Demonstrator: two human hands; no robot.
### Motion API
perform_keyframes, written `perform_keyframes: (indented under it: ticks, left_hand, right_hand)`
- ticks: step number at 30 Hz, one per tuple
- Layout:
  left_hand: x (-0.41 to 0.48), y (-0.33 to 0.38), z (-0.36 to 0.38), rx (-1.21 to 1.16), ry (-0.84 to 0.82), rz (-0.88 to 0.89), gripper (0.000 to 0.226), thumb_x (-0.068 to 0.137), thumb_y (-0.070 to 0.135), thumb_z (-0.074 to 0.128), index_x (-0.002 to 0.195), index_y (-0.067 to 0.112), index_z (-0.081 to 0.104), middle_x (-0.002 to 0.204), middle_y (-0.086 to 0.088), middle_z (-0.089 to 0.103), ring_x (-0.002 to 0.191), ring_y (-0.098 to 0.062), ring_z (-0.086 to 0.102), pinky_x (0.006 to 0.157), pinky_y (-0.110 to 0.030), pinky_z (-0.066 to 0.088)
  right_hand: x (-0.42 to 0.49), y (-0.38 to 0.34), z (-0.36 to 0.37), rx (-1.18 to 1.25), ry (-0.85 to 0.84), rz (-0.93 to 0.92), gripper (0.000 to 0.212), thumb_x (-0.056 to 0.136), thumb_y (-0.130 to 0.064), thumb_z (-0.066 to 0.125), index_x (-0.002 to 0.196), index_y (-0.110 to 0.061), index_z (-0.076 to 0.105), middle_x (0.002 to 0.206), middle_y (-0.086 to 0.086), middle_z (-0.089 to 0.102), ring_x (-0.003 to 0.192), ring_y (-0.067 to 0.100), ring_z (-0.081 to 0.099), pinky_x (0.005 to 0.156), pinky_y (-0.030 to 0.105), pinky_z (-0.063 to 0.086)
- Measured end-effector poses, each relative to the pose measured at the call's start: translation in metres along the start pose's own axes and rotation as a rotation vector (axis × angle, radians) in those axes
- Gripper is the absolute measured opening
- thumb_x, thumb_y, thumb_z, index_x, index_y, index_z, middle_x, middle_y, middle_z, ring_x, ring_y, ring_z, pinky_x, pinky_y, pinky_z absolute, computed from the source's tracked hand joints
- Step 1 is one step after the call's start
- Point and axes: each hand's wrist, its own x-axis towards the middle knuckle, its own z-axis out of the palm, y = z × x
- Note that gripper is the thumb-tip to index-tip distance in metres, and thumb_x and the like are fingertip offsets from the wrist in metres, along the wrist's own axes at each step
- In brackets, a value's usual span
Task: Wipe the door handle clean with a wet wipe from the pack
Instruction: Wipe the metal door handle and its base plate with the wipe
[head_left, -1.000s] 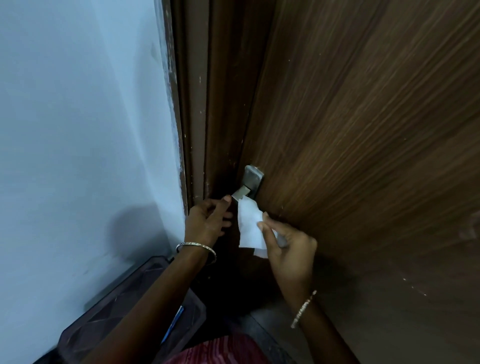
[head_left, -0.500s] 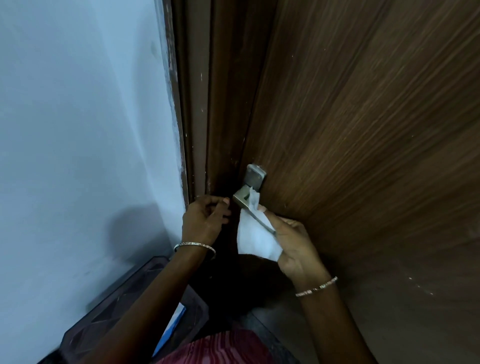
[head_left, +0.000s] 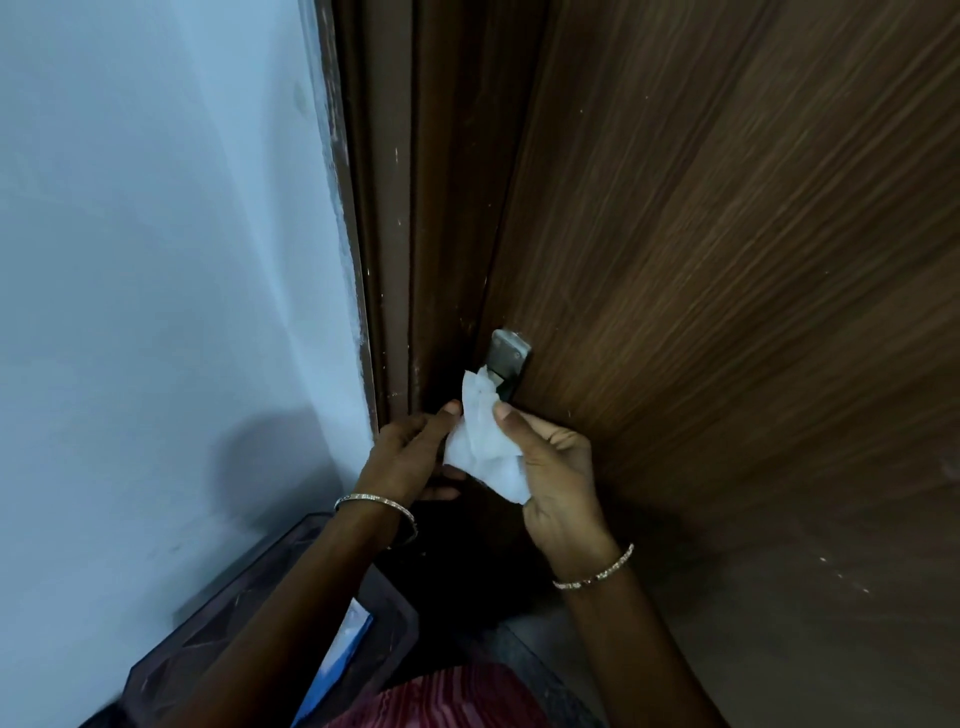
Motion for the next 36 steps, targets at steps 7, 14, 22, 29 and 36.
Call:
perform_keyframes:
  ticks: [7,14,22,29,36]
  left_hand:
    - [-0.016,-0.002,0.015,-0.065,-0.288,-0.129,0.035,0.084,0.042,0.07,0.106,0.015,0.073,0.103,-0.009,0.077,0.085,-0.02,0.074,0.064,-0.032,0.06]
    - [-0.014,-0.016,0.02,-0.112,-0.287,-0.08,0.015,0.088,0.013,0.069,0.099,0.003,0.073,0.093,-0.01,0.075,0.077,-0.014,0.071,0.062,-0.025,0.059]
    - [-0.01,-0.01,0.002,-0.25,-0.209,-0.104,0.006,0.089,0.021,0.068,0.087,0.016,0.071,0.078,0.002,0.074,0.063,-0.006,0.068,0.052,-0.019,0.053]
    - [-0.008,-0.02,-0.006,-0.51,-0.212,-0.394,0.01,0.08,0.024,0.074,0.088,0.019,0.07,0.071,0.002,0.07,0.049,-0.007,0.062,0.049,-0.017,0.054]
    - [-0.006,-0.021,-0.037,-0.681,-0.186,-0.208,0.024,0.096,0.023,0.055,0.112,0.008,0.064,0.097,-0.006,0.074,0.078,-0.017,0.071,0.069,-0.029,0.06]
  right_hand:
    - [-0.011,0.012,-0.029,-0.535,0.164,-0.35,0.015,0.084,-0.024,0.079,0.098,-0.021,0.082,0.092,-0.012,0.08,0.093,-0.004,0.072,0.09,0.025,0.058]
    - [-0.016,0.011,-0.048,-0.574,0.173,-0.376,0.013,0.085,-0.023,0.079,0.097,-0.023,0.082,0.094,-0.01,0.08,0.094,0.001,0.074,0.092,0.039,0.059]
    - [-0.01,-0.003,-0.024,-0.478,0.087,-0.272,0.029,0.086,-0.048,0.073,0.103,-0.025,0.08,0.096,-0.01,0.08,0.098,0.004,0.073,0.094,0.041,0.058]
    - [-0.02,-0.006,-0.043,-0.523,0.091,-0.356,0.019,0.089,-0.025,0.075,0.107,-0.022,0.078,0.097,-0.011,0.079,0.096,-0.002,0.072,0.09,0.027,0.059]
    - [-0.023,-0.004,-0.038,-0.609,0.039,-0.447,0.026,0.09,-0.026,0.074,0.115,-0.02,0.075,0.105,-0.012,0.077,0.102,-0.004,0.07,0.089,0.019,0.056]
